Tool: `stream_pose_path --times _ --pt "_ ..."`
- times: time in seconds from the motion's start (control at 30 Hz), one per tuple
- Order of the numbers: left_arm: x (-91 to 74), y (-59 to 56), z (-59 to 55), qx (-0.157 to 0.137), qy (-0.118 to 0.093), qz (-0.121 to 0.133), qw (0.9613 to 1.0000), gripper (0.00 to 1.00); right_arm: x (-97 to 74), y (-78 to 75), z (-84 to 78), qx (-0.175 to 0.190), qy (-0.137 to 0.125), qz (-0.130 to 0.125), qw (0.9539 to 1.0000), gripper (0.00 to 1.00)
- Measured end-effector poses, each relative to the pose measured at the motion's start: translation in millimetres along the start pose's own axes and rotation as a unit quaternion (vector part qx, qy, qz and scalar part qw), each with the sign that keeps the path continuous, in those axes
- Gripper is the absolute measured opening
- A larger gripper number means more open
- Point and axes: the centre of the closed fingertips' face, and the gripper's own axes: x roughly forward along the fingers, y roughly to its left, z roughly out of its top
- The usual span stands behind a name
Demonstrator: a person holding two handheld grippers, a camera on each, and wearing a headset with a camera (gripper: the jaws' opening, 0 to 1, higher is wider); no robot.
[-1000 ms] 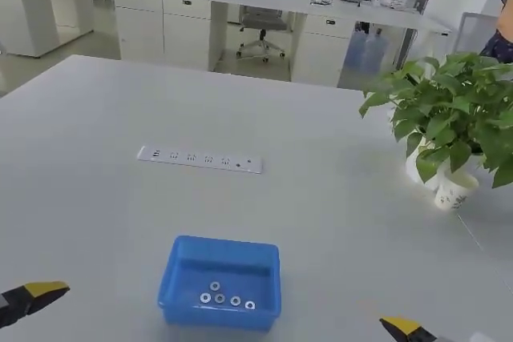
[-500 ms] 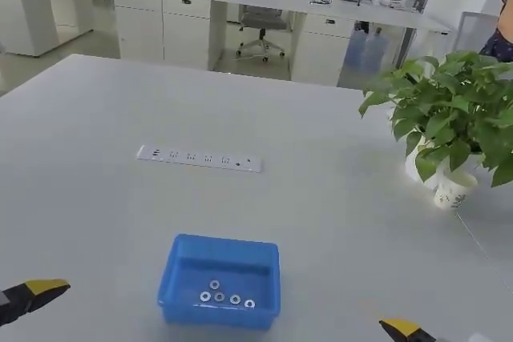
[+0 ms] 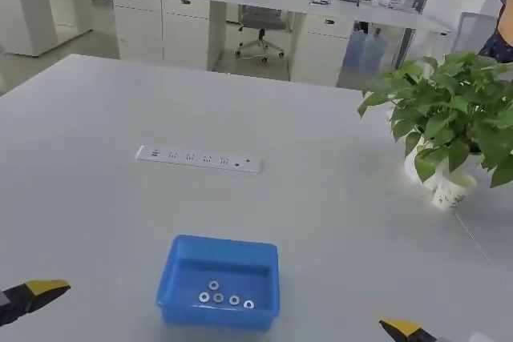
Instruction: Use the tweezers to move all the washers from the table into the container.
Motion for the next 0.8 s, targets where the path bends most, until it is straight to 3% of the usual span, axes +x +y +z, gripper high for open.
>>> stream_pose_path --times 0.8 --pt "-0.3 -1.6 1.5 0.002 -0.001 0.001 1.0000 0.99 0.3 0.9 -2.6 -0.002 0.006 0.002 1.0000 1.00"
